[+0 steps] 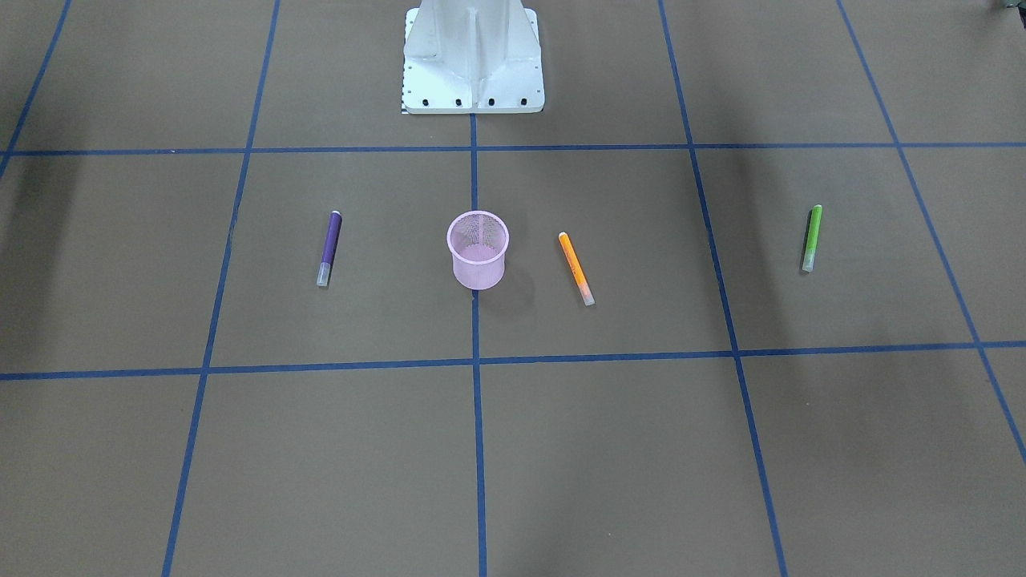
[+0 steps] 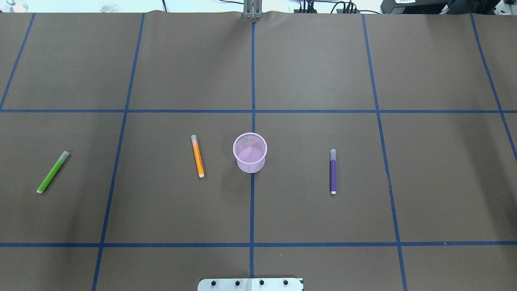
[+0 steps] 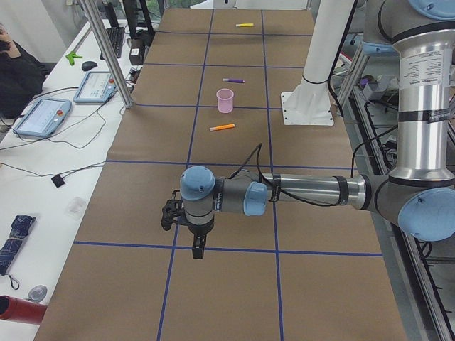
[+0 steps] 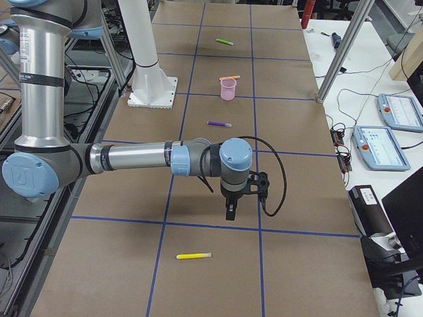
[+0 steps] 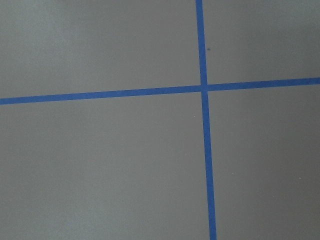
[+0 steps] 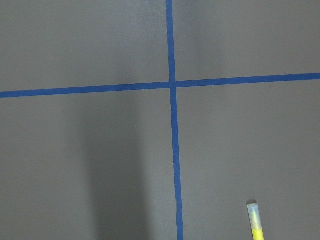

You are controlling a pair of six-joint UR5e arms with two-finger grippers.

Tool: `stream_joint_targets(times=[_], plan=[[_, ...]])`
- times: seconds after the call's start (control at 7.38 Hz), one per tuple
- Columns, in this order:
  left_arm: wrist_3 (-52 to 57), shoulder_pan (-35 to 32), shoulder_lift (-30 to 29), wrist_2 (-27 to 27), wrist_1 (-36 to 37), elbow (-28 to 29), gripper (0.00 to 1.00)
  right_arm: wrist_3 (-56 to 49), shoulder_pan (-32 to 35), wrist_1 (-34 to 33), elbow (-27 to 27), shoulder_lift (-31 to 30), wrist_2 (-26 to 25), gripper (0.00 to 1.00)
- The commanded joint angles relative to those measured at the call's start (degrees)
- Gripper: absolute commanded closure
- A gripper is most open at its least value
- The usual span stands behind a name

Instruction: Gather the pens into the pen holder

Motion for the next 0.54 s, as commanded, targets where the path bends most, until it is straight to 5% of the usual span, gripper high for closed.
stream_joint_targets(times=[0.0, 0.41], plan=[[-0.1, 0.1, -0.3, -0.1, 0.0, 0.0, 0.00, 0.0, 0.0, 0.1, 0.7, 0.0, 0.0, 0.00], [-1.8, 1.8, -3.5, -0.1, -2.9, -0.8, 0.00, -0.1, -0.1, 0.4, 1.5, 0.5, 0.0, 0.00]])
